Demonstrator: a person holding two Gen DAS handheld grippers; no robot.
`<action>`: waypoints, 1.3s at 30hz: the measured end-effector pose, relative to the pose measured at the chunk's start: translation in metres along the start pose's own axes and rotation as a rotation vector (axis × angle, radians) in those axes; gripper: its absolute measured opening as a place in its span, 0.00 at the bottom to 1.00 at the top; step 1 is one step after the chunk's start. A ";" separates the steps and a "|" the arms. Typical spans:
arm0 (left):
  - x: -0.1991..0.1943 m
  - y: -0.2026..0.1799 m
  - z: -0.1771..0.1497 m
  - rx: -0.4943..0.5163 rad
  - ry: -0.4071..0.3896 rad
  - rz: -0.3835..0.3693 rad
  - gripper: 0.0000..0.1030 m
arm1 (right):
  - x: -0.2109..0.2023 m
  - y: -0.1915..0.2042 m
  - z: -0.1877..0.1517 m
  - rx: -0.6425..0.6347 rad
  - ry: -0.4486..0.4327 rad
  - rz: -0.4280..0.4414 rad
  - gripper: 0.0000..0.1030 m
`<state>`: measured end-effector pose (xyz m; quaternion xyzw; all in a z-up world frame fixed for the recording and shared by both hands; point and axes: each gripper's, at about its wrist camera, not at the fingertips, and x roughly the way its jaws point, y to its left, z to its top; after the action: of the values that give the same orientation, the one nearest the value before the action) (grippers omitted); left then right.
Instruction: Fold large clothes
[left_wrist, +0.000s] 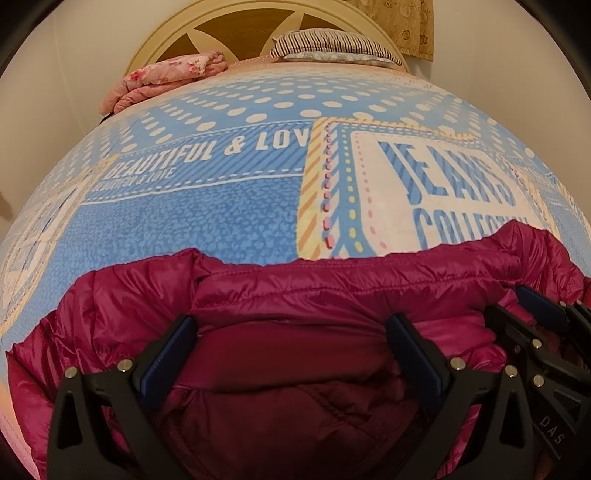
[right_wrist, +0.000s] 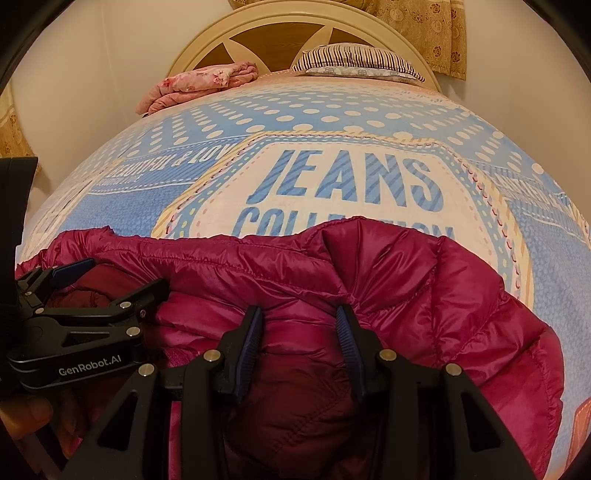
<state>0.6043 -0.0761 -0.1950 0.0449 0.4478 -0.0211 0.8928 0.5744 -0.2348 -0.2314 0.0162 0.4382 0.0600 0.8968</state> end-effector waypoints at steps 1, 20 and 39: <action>0.000 -0.001 0.001 0.004 0.004 0.003 1.00 | 0.000 0.001 0.001 -0.004 0.001 -0.004 0.43; -0.213 0.060 -0.124 -0.051 -0.214 -0.230 1.00 | -0.188 -0.103 -0.131 0.164 0.040 0.172 0.62; -0.274 0.109 -0.357 -0.183 -0.116 -0.157 1.00 | -0.324 -0.137 -0.347 0.277 0.034 0.129 0.64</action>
<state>0.1639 0.0675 -0.1813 -0.0732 0.3974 -0.0525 0.9132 0.1164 -0.4182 -0.2028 0.1669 0.4553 0.0565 0.8727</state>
